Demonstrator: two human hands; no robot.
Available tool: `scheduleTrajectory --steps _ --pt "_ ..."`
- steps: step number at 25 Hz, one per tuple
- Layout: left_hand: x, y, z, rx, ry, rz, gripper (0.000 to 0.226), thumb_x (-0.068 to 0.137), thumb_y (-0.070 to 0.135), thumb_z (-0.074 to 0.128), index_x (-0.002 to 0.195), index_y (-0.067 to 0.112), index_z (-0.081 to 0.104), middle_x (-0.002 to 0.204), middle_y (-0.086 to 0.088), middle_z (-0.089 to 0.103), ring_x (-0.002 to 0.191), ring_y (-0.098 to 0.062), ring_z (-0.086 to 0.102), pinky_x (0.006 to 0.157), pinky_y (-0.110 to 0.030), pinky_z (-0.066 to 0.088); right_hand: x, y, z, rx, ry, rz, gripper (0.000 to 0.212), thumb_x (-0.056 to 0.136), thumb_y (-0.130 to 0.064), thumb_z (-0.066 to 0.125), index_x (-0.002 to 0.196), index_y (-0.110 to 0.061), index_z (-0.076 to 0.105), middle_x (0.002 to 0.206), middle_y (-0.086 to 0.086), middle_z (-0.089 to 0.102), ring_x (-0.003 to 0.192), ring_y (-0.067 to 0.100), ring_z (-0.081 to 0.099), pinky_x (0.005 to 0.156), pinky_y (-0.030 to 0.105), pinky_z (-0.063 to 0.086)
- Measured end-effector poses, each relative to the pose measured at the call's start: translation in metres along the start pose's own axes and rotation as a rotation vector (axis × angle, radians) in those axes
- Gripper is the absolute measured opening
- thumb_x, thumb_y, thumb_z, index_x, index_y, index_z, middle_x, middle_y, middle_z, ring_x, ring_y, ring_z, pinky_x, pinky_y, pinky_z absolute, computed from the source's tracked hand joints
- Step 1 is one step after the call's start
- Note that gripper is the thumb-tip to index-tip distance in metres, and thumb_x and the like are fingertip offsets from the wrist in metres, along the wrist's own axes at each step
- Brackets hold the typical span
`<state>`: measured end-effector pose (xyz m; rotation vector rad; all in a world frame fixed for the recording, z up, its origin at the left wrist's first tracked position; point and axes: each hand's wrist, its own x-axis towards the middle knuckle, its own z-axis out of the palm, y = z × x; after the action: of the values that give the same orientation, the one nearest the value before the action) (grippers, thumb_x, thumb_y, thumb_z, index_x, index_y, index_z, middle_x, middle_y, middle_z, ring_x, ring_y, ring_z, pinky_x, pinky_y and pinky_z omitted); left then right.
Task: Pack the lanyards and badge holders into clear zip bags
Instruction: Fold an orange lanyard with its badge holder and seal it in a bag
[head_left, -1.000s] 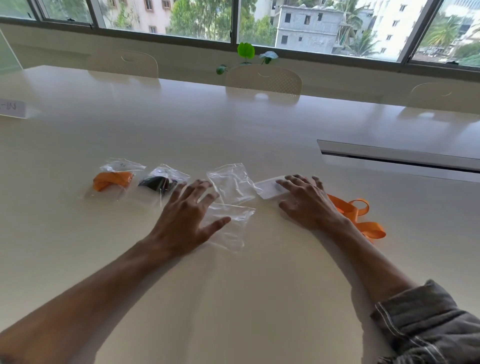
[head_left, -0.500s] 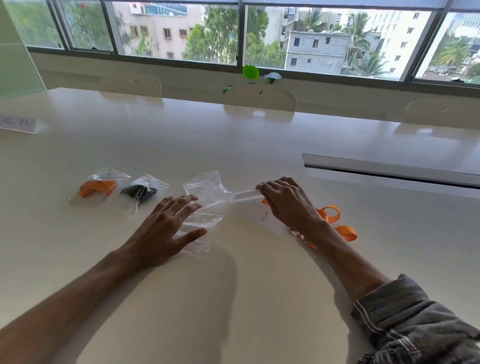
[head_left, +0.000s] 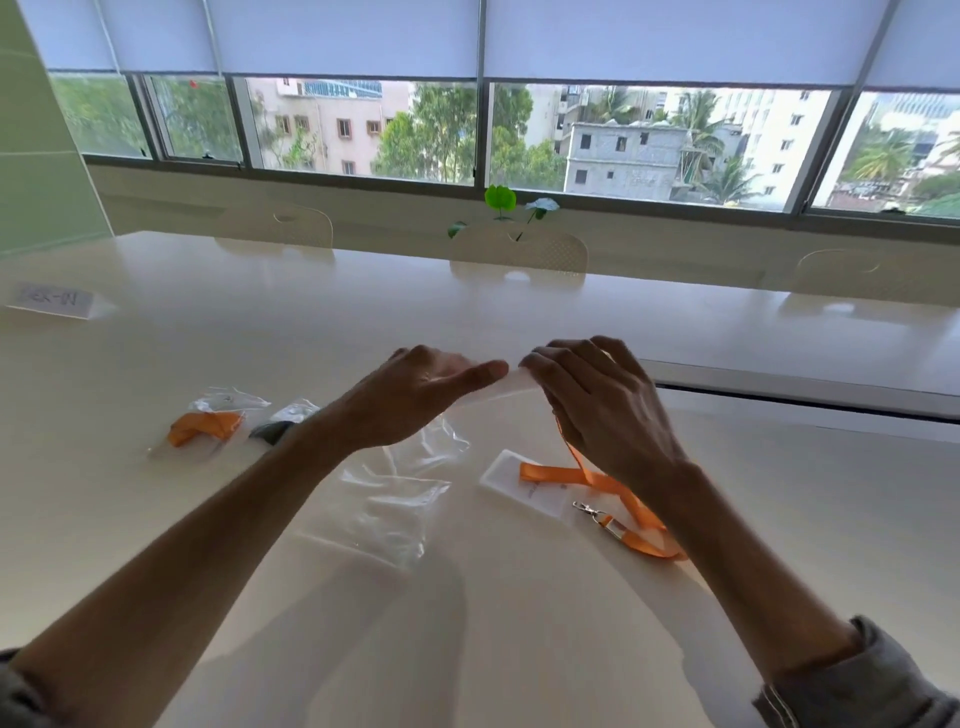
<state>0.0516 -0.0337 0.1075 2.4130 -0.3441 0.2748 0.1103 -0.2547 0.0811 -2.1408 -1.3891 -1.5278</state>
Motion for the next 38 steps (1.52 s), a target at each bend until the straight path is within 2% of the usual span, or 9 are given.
scheduleTrajectory --steps 4,7,10,13,17,24,27,32,38 --pt "0.005 0.012 -0.006 -0.236 -0.154 -0.065 0.055 0.071 0.067 0.060 0.092 0.019 0.078 0.100 0.006 0.075 0.096 -0.001 0.066 0.084 -0.029 0.046 -0.004 -0.003 -0.015 -0.149 0.135 -0.116 0.027 0.081 0.004 0.069 0.105 -0.007 0.073 0.105 0.007 0.073 0.099 0.022 0.068 0.083 0.037 0.049" --pt "-0.001 0.013 -0.006 -0.214 -0.005 -0.010 0.055 0.063 0.069 0.068 0.094 0.024 0.078 0.094 0.001 0.076 0.089 -0.017 0.069 0.081 -0.043 0.052 -0.003 -0.002 -0.015 -0.027 0.152 -0.031 0.023 0.089 -0.016 0.069 0.112 -0.011 0.069 0.115 0.005 0.071 0.108 0.020 0.065 0.086 0.039 0.051" --pt "-0.008 0.015 -0.013 -0.116 0.229 0.086 0.071 0.054 0.070 0.072 0.109 0.024 0.074 0.104 0.013 0.073 0.092 -0.003 0.067 0.078 -0.021 0.055 0.003 0.004 -0.014 0.364 -0.006 0.340 0.061 0.085 -0.055 0.064 0.135 -0.024 0.049 0.133 -0.012 0.058 0.123 0.008 0.055 0.102 0.037 0.045" --pt "-0.014 0.019 -0.017 -0.072 0.379 0.196 0.063 0.055 0.070 0.075 0.108 0.036 0.069 0.105 0.021 0.069 0.093 -0.004 0.065 0.073 -0.007 0.048 0.011 0.003 -0.013 0.936 -0.119 0.649 0.068 0.077 -0.051 0.072 0.137 -0.035 0.042 0.114 -0.014 0.070 0.108 0.015 0.066 0.093 0.041 0.054" --pt "-0.006 0.023 -0.023 0.064 0.596 0.219 0.072 0.055 0.068 0.075 0.112 0.024 0.068 0.100 0.009 0.070 0.091 -0.021 0.063 0.089 -0.036 0.052 0.033 0.011 -0.015 1.326 -0.041 0.836 0.067 0.073 -0.026 0.077 0.133 -0.023 0.049 0.095 0.011 0.074 0.072 0.023 0.068 0.072 0.035 0.059" --pt "0.030 0.019 -0.042 0.095 0.889 0.248 0.076 0.060 0.072 0.061 0.109 0.014 0.071 0.096 0.015 0.060 0.098 0.020 0.031 0.102 -0.024 0.026 0.079 0.031 -0.011 1.183 0.118 0.948 0.037 0.071 -0.047 0.078 0.101 -0.027 0.073 0.064 0.006 0.064 0.049 0.021 0.053 0.048 0.030 0.047" --pt "0.038 0.009 -0.050 0.125 0.963 0.156 0.074 0.062 0.072 0.059 0.107 0.014 0.070 0.094 0.002 0.072 0.087 0.009 0.036 0.098 -0.032 0.029 0.087 0.016 0.007 1.142 0.068 0.907 0.025 0.086 -0.041 0.063 0.105 -0.026 0.071 0.071 0.004 0.067 0.052 0.020 0.060 0.052 0.033 0.051" --pt "0.039 -0.008 -0.068 0.281 1.014 0.043 0.067 0.065 0.067 0.062 0.099 0.010 0.072 0.085 -0.012 0.074 0.081 -0.011 0.048 0.090 -0.049 0.040 0.078 -0.013 0.034 0.439 -0.091 0.504 0.025 0.096 -0.015 0.054 0.118 -0.018 0.066 0.082 -0.013 0.060 0.063 0.007 0.058 0.057 0.025 0.050" --pt "0.036 -0.015 -0.077 0.329 1.017 0.033 0.071 0.064 0.066 0.058 0.101 0.006 0.071 0.087 -0.013 0.074 0.095 -0.015 0.037 0.091 -0.046 0.034 0.081 0.011 0.021 1.241 -0.110 1.093 0.039 0.081 -0.051 0.061 0.090 -0.016 0.078 0.071 0.004 0.048 0.064 0.013 0.043 0.058 0.017 0.035"
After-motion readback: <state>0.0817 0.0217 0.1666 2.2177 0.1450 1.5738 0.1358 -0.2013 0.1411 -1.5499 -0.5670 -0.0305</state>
